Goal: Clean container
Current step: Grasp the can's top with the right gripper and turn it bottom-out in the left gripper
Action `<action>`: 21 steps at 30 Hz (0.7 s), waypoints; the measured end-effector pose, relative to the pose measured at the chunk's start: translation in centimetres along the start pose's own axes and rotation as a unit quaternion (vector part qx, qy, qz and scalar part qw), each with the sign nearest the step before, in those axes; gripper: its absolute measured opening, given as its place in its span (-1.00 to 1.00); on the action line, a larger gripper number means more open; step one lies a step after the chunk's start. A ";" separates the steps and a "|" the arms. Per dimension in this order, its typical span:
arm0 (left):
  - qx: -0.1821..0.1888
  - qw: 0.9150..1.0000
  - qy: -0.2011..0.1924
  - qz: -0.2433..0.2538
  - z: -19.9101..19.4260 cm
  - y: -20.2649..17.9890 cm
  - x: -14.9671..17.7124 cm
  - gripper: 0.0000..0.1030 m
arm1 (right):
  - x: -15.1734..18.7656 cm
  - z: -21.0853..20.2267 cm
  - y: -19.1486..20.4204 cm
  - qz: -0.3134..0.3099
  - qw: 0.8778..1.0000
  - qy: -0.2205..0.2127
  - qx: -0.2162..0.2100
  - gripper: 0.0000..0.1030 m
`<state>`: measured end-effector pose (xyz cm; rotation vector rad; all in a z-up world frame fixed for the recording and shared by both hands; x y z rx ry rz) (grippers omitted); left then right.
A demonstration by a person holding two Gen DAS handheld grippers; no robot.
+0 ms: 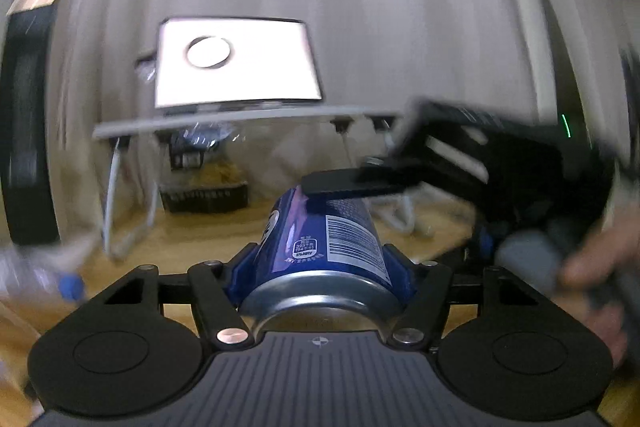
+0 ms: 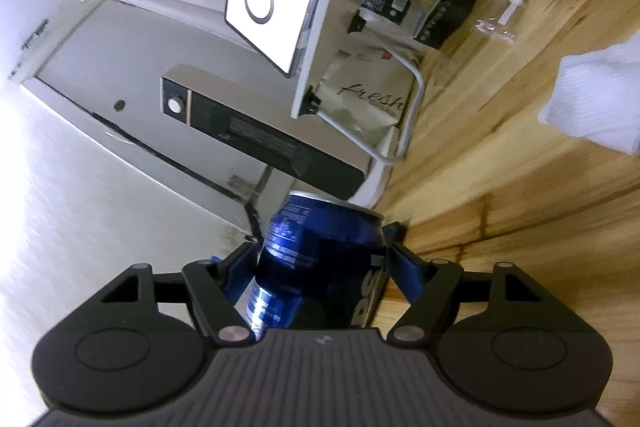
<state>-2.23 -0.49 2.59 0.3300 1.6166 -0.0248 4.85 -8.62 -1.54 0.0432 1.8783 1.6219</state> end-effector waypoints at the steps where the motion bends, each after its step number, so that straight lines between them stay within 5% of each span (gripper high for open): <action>1: -0.007 0.999 -0.004 0.045 0.0 -0.6 0.1 0.31 | 0.1 0.2 0.0 -0.004 1.000 0.008 0.008 0.47; 5: -0.017 0.987 -0.018 0.159 0.1 -2.2 0.3 0.31 | 0.6 0.5 0.1 -0.017 0.999 0.024 0.016 0.50; 8: -0.015 0.993 -0.017 0.114 0.2 -1.5 -0.2 0.33 | 1.0 0.7 0.3 -0.026 0.999 0.029 0.007 0.46; 11: 0.008 1.000 -0.018 -0.001 0.1 0.0 -1.0 0.34 | 1.0 0.5 0.5 -0.023 0.999 0.021 -0.016 0.45; 15: 0.040 0.989 -0.019 -0.141 0.2 2.1 -1.1 0.40 | 0.8 0.2 0.6 -0.007 0.999 0.008 -0.051 0.44; 21: 0.018 0.998 -0.020 -0.062 -0.1 0.9 -0.9 0.30 | 0.8 0.1 0.8 0.010 0.998 0.009 -0.069 0.45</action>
Point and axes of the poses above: each gripper's, at about its wrist camera, not at the fingertips, and z roughly the way its jaws point, y to its left, x to its underside, the point moved 8 cm from there along z, roughly the way its jaws point, and after that the axes turned 5 degrees about -y, right-handed, at the moved point
